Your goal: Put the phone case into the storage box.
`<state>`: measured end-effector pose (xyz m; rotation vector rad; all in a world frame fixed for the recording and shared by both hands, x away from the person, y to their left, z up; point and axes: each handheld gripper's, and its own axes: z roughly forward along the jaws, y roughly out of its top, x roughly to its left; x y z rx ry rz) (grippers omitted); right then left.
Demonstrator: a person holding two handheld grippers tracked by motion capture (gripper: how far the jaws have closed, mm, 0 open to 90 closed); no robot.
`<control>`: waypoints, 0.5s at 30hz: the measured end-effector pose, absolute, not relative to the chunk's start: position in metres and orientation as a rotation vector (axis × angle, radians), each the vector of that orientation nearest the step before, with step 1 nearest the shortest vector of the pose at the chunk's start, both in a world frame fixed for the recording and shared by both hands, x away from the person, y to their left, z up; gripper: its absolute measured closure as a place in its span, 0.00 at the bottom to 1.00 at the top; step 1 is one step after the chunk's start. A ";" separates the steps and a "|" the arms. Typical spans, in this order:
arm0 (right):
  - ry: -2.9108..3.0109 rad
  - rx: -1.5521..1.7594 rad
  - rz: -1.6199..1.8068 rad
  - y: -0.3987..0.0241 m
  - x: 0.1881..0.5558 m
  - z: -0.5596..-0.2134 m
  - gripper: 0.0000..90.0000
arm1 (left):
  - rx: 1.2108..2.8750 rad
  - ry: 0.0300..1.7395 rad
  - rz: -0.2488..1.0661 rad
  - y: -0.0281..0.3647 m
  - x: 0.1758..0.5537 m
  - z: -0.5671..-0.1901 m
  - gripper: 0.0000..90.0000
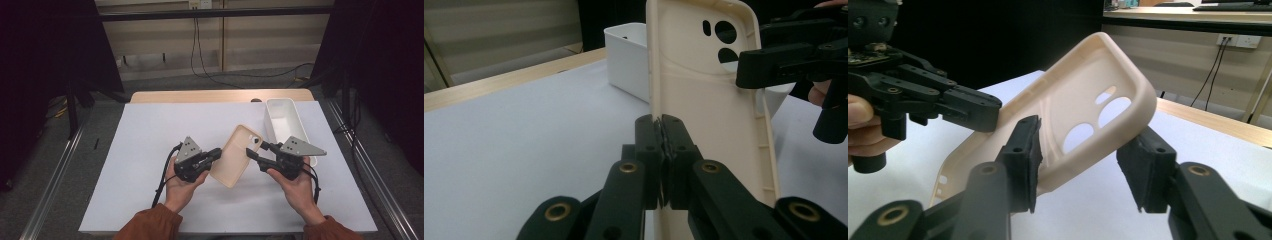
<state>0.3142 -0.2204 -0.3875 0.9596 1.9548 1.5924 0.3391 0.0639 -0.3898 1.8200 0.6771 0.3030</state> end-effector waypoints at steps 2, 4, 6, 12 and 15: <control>1.960 0.962 1.592 -0.221 0.315 -0.389 0.62 | 1.827 0.677 0.303 0.064 0.339 -0.390 0.97; 1.958 0.967 1.594 -0.220 0.315 -0.389 0.65 | 1.828 0.680 0.303 0.064 0.338 -0.391 0.97; 1.954 0.968 1.597 -0.220 0.315 -0.389 0.67 | 1.831 0.680 0.302 0.063 0.339 -0.392 0.97; 1.943 0.967 1.621 -0.219 0.315 -0.389 0.73 | 1.840 0.684 0.301 0.063 0.339 -0.395 0.97; 1.938 0.962 1.631 -0.219 0.314 -0.389 0.75 | 1.840 0.680 0.302 0.063 0.339 -0.396 0.97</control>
